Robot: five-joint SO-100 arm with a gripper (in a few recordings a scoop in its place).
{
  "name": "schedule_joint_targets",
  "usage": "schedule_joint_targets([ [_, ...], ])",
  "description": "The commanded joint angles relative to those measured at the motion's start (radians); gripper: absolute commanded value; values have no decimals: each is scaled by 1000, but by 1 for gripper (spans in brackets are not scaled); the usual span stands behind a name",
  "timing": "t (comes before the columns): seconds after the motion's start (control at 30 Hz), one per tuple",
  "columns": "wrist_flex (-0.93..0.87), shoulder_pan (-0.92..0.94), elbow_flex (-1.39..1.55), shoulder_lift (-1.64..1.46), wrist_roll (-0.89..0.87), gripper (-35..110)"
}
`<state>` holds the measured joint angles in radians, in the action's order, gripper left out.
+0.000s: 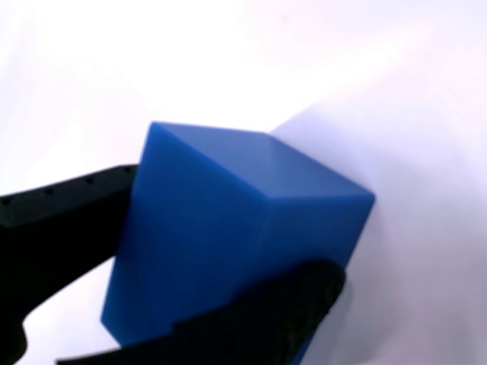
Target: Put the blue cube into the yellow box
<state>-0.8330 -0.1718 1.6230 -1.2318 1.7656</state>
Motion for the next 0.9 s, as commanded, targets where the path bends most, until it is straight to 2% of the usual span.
schedule_joint_targets([
  [0.0, 43, 26, 3, -140, 32, 7],
  [0.23, 137, 161, 31, -296, 75, 8],
  [0.5, 225, 396, 64, -476, 100, 9],
  [0.87, 460, 689, 57, -468, 117, 9],
])
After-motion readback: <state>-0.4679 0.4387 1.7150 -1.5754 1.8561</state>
